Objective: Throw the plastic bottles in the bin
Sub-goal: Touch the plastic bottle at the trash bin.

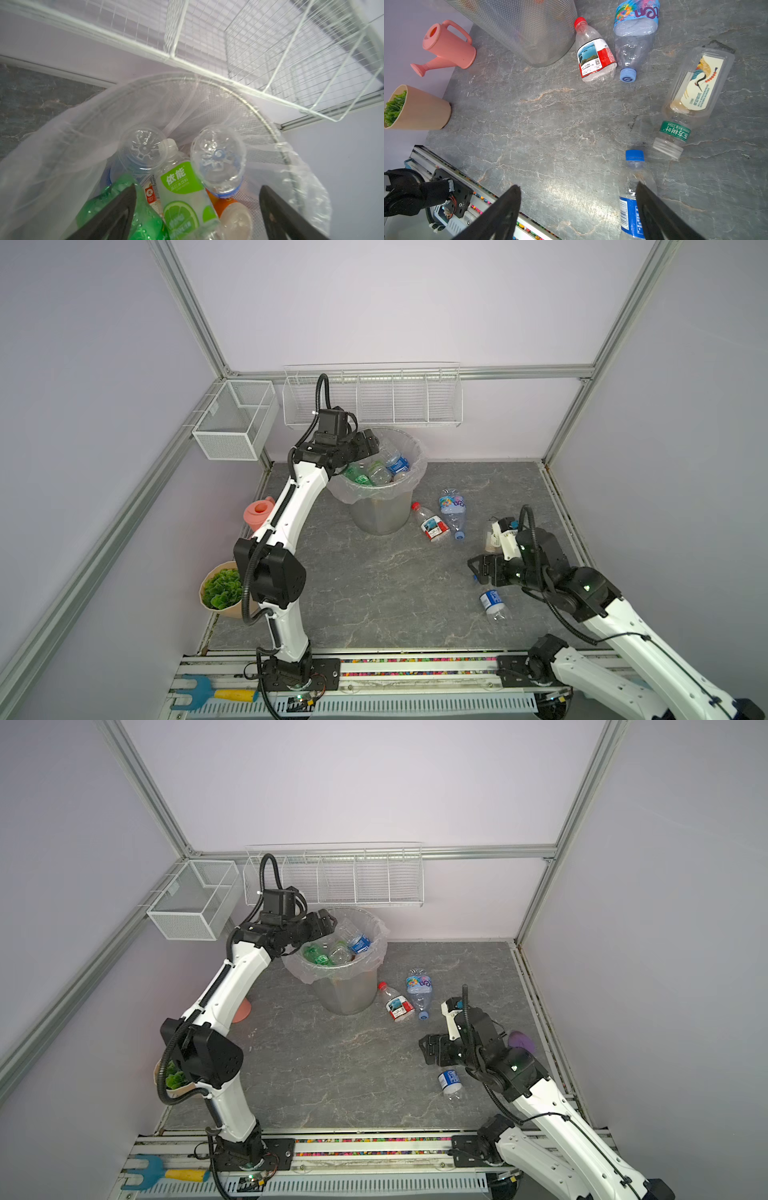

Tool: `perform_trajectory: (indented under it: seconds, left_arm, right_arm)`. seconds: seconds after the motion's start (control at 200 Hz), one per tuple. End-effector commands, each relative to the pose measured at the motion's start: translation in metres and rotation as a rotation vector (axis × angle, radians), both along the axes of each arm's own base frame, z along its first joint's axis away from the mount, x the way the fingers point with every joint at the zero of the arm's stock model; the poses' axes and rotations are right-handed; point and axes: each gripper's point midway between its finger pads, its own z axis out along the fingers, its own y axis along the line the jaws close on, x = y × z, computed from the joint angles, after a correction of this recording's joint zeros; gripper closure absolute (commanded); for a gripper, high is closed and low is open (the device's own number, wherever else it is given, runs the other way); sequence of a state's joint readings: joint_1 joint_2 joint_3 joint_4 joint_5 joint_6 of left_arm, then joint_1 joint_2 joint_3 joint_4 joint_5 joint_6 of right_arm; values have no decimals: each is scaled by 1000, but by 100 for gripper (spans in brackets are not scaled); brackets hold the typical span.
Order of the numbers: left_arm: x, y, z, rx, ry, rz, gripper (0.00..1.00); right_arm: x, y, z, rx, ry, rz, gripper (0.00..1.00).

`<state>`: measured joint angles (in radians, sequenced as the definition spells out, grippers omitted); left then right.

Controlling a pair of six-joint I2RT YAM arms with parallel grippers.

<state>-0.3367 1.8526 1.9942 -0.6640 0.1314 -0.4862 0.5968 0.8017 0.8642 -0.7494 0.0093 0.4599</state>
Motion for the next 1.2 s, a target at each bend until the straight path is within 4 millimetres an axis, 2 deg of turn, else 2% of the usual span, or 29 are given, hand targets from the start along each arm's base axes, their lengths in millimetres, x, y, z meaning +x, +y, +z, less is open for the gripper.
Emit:
perform_trajectory:
  seconds: [0.0,0.065,0.135,0.34,0.495,0.565,0.665,0.815,0.87,1.055,1.195]
  left_arm:
    - [-9,-6,57,-62,-134,-23,8]
    - [-15,-19,65,-61,-149,-66,8]
    - [-19,-43,66,-54,-156,-148,8]
    - [-19,-100,27,-16,-65,-307,9]
    - [-10,-114,4,-34,-31,-317,9]
    - [-5,-114,-7,-20,-11,-304,9]
    - [6,-102,-22,5,18,-248,9]
    - [30,-51,-41,-47,95,-80,10]
    - [33,-39,-41,-76,105,-61,11]
    - [17,-35,-11,-73,35,-90,11]
    - [1,-32,24,-97,-29,-108,11]
  right_arm:
    - [1,1,2,12,-6,-1,11]
    - [2,2,3,22,-9,-3,11]
    - [3,4,4,32,-9,-2,11]
    - [2,3,2,28,3,-3,11]
    - [0,-1,0,18,-2,-9,11]
    - [0,-1,-1,13,2,-11,11]
    - [0,-1,-1,13,0,-10,11]
    - [-1,-3,0,6,-7,-7,11]
    - [-2,-4,1,3,-11,-9,11]
    - [-1,-4,4,6,-21,-10,11]
    - [0,-2,7,17,-19,-7,11]
